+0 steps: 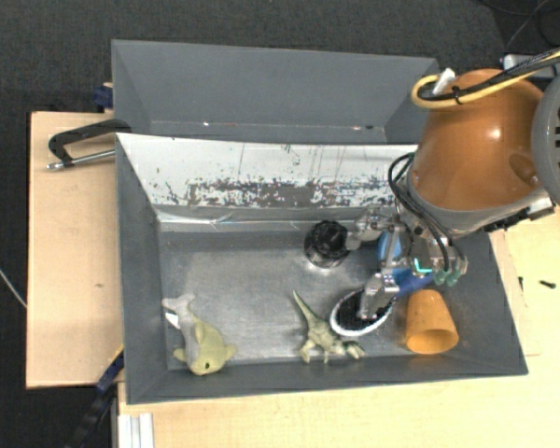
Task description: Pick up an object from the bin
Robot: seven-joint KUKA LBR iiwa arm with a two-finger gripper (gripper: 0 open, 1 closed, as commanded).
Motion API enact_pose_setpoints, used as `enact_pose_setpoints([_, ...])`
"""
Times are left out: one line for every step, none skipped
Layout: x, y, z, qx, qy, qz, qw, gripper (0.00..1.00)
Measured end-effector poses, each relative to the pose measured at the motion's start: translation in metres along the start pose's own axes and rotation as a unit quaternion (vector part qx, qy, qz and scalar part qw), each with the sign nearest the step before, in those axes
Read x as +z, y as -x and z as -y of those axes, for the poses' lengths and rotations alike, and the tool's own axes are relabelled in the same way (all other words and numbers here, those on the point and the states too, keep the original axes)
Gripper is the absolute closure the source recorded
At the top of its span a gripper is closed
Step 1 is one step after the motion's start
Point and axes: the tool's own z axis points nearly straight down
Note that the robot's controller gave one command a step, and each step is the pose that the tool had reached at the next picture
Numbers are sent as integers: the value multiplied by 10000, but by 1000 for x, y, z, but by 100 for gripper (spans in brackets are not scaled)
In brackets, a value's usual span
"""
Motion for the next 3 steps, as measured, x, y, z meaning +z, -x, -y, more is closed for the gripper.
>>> enact_pose_setpoints([164,0,45,-2345,-8,64,9721,0])
enact_pose_setpoints([133,-2,37,-3388,-18,72,9408,0])
enact_pose_setpoints([120,9,43,-3465,-20,70,9380,0])
